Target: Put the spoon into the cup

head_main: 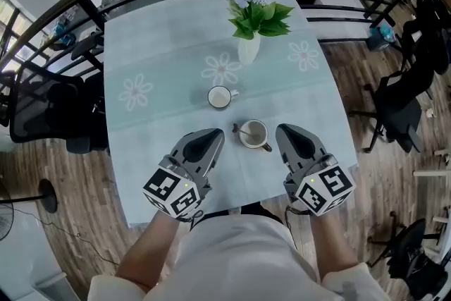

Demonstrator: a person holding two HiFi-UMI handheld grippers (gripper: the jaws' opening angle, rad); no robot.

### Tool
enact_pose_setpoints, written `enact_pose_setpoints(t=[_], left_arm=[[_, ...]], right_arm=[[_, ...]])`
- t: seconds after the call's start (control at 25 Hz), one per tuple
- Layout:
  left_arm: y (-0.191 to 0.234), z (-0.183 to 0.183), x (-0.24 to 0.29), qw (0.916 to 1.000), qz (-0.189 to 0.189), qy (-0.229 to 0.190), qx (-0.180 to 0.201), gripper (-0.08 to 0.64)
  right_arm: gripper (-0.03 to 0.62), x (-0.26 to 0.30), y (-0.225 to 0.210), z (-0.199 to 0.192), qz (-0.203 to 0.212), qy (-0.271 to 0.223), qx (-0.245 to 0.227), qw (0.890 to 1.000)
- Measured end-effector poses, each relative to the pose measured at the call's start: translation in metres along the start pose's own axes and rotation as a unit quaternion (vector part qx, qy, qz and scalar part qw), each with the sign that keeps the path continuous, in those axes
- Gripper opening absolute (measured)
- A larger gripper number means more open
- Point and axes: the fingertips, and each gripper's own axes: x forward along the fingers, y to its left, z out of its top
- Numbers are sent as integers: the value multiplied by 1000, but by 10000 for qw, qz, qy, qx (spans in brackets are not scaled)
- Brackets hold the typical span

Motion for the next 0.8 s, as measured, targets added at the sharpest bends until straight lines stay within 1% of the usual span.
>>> enact_pose_setpoints(t=[0.44,0.8], left_arm=[[-5,3,-4,10000,-25,14,81,20],[-8,4,-3,9999,-49,16,88,20]], right_arm=[[20,0,13,3,105,-7,-93,9999],[20,-2,14,0,128,50,-108,9998]])
